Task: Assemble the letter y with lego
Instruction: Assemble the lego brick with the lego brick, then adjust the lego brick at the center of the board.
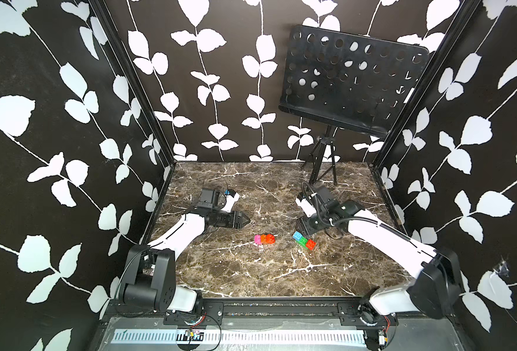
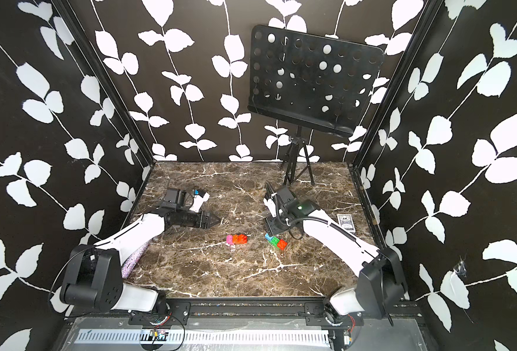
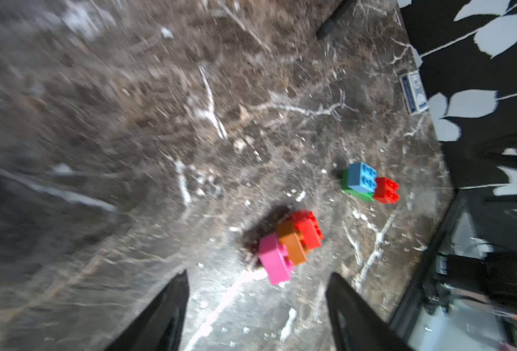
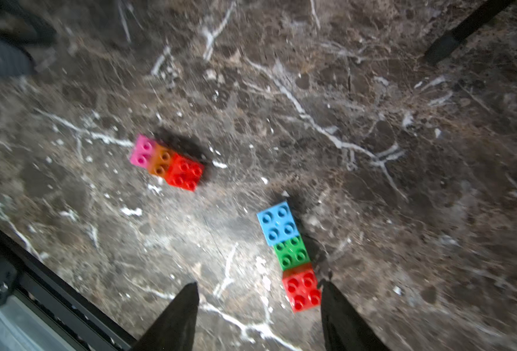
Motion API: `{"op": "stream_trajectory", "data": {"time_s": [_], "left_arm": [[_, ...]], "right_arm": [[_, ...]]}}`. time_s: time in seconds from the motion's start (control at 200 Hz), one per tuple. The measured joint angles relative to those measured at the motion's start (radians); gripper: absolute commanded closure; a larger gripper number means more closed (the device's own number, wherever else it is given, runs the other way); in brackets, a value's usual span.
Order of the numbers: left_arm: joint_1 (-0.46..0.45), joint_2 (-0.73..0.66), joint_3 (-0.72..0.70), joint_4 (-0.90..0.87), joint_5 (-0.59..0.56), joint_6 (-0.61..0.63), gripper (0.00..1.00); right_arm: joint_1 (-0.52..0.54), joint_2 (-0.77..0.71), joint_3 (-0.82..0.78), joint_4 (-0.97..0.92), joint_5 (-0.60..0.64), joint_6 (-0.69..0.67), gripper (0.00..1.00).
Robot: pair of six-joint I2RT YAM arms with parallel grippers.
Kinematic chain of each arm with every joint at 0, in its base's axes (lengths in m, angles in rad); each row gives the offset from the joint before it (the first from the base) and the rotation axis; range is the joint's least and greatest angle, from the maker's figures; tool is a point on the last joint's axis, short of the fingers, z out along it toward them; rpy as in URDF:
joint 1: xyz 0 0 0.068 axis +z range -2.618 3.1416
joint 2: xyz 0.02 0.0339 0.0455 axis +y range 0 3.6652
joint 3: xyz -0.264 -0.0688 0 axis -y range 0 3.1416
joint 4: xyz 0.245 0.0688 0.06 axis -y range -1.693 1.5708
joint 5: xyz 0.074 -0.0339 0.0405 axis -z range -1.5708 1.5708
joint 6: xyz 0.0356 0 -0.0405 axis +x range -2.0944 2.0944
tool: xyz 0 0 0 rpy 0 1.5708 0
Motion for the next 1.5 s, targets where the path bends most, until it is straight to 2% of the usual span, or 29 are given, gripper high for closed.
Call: {"op": "stream_trajectory", "data": {"time_s": [0.165,0.37,0.78,1.025,1.305,1.5], "left_arm": [[-0.081,0.043,-0.042,0.0,0.038,-0.079,0.33],[-0.165,0.063,-0.127,0.034,0.029,-0.129,0.35],[-0.166,0.113,-0.132,0.106,-0.084,-0.175,0.35],[-0.165,0.146,-0.118,0.128,-0.09,-0.2,0.37],[-0.165,0.146,-0.117,0.15,-0.09,-0.214,0.29],[-0.165,0.149,-0.117,0.156,-0.096,-0.227,0.33]], "right_arm": [[0.0,-0.026,-0.113,0.158,-0.051,0.138,0.41],[0.0,-0.03,-0.154,0.254,-0.092,0.217,0.42],[-0.001,-0.028,-0.176,0.325,-0.127,0.266,0.42],[-0.001,-0.022,-0.192,0.341,-0.137,0.283,0.41],[-0.001,0.012,-0.198,0.35,-0.156,0.307,0.4],[-0.001,0.037,-0.198,0.352,-0.163,0.311,0.4]]}}
